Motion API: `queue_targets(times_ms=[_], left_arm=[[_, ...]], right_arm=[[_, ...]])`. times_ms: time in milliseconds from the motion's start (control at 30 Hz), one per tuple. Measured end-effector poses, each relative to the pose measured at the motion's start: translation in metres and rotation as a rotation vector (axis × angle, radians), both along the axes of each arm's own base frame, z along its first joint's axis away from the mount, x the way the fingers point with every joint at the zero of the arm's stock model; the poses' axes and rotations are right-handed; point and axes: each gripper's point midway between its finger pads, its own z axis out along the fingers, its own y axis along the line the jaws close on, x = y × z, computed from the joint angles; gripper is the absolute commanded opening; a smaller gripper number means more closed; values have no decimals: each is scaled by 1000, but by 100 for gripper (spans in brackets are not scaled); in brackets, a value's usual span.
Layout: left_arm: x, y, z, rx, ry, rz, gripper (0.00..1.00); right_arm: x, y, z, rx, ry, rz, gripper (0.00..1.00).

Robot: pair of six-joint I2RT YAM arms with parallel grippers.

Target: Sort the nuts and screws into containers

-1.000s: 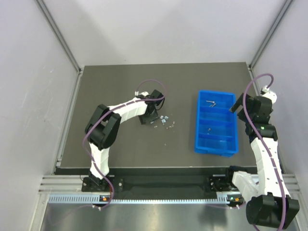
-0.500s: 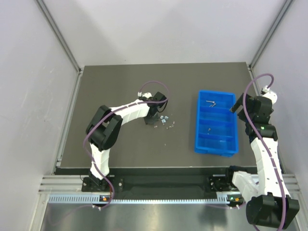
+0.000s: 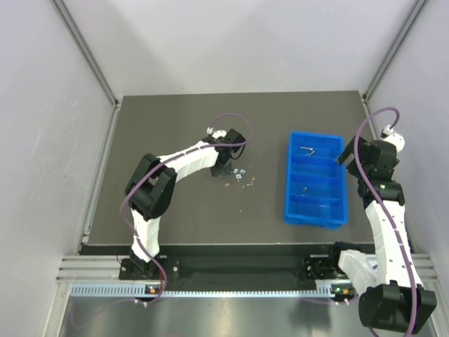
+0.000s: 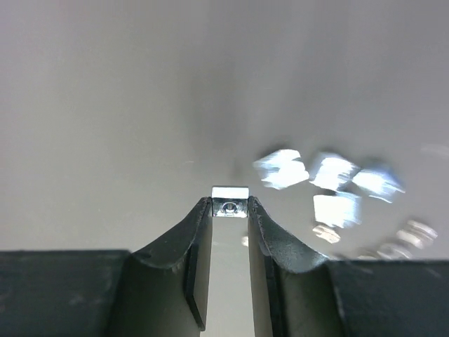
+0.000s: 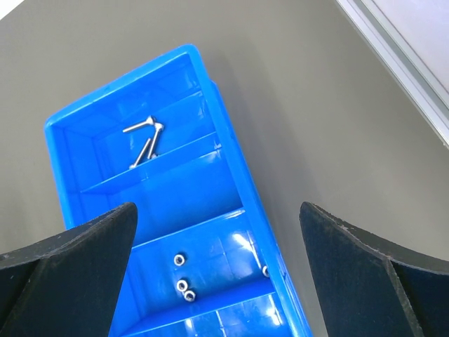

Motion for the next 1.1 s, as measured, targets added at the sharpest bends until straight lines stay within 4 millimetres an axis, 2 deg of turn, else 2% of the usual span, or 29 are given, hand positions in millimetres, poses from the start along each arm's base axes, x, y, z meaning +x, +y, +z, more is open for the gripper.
queue_targets(times_ms=[67,233,333,433,500,567,767,967,1100], left_arm=[[9,-12,19,-35,-24,-52,0],[46,-74,101,-207,-200,-206,0],[47,-125,146,-322,-295,-320,0],[42,-177,170,-438,-353,-419,0],[36,-204,170,-492,-365,-473,0],[27,-228,157,-527,-353,-522,0],[12,-274,109,-577,-289,-596,0],[6,-297,79,-593,-263,-618,0],[7,-308,75,-609,-268,-623,0]], right_arm=[[0,0,-1,5,3,-3,100],[2,-1,-8,18,25,-22,100],[1,-7,-10,12,36,-58,100],[-5,-17,-13,2,55,-122,100],[-9,-25,-14,1,62,-165,100],[-15,-33,-16,6,75,-210,100],[-23,-44,-17,3,83,-263,100],[-25,-45,-11,-4,61,-262,100],[-25,-44,-10,-6,59,-257,100]])
